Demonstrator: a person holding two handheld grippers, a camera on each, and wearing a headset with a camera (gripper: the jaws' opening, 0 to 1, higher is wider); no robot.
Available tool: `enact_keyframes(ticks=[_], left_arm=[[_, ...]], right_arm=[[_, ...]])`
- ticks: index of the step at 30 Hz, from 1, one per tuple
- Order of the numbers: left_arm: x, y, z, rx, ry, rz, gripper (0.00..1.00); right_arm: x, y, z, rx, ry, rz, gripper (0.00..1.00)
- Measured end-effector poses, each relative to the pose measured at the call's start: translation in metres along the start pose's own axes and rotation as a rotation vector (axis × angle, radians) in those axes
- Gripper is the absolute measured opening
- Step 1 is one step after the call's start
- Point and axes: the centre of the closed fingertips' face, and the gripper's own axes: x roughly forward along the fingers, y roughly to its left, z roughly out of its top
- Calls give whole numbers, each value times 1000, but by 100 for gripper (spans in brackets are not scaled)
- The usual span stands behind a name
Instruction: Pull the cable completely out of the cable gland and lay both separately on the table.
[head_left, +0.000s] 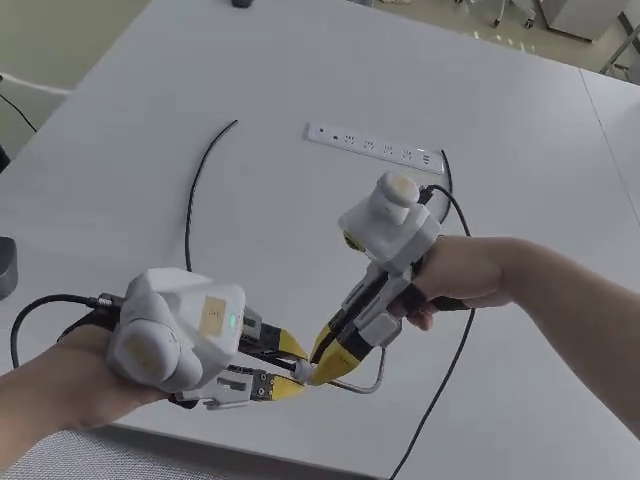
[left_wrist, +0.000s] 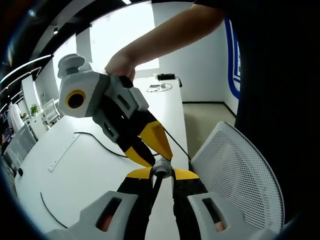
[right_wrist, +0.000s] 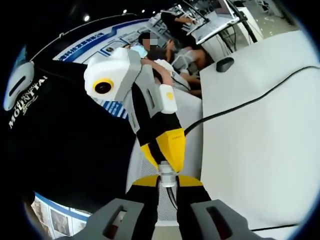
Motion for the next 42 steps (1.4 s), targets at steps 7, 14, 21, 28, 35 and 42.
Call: enact_keyframes(ticks=[7,14,21,28,35,42], left_arm=[[-3,3,-3,-69,-12,0,14],[-5,4,-5,-143,-19,11,14],[-13,8,-5,-261,-73,27,14],[-19,11,-6,-356,-117,31,14],[-24,12,-4,-447,-132,5,15],[-18,2,-6,-445,-110,-29,14]], right_arm=[[0,-2,3,-90,32,-105,6],[0,-6,6,-176,75,-257,6],[0,-6,14,-258,90,-458,6],[1,-7,20,-384,125,-709,7],[0,-5,24,-477,107,-938,7],[6,-6,18,-516,117,-979,7]])
